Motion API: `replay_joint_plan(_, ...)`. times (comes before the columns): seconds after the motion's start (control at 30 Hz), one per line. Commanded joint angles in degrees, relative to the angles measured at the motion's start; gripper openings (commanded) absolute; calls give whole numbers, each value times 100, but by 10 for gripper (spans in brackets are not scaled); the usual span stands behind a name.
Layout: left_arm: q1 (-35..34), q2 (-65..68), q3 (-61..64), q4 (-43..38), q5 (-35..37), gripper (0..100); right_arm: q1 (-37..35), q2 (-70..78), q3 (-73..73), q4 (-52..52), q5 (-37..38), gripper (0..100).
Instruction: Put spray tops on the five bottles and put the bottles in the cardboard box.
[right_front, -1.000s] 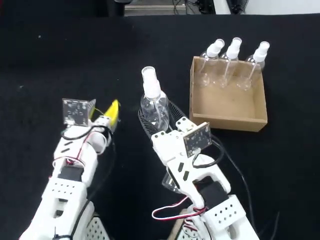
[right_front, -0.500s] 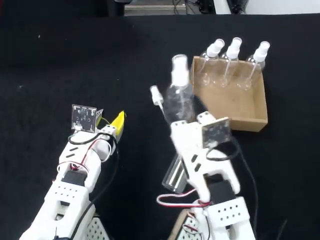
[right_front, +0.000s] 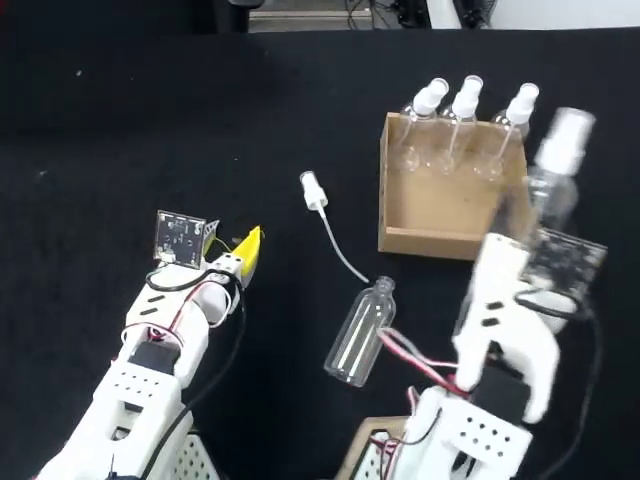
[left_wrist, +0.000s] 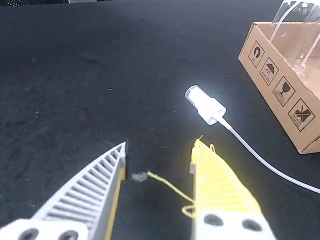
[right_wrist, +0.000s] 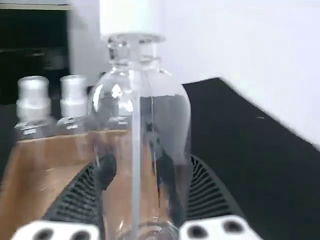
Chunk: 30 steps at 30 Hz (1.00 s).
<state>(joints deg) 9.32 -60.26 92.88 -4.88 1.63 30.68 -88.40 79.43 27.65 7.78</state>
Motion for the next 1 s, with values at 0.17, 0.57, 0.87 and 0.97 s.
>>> replay_joint_plan(0.17,84,9,-40,-114,-44,205,1160,-92,1411,-2787,1187,15)
replay_joint_plan(0.57,84,9,31,-149,-44,205,1204,-92,1508,-2919,457,12)
replay_joint_plan(0.87,84,9,22,-149,-44,205,1231,-84,936,-2936,484,15)
replay_joint_plan(0.97,84,9,22,-149,-44,205,1231,-84,840,-2954,466,15)
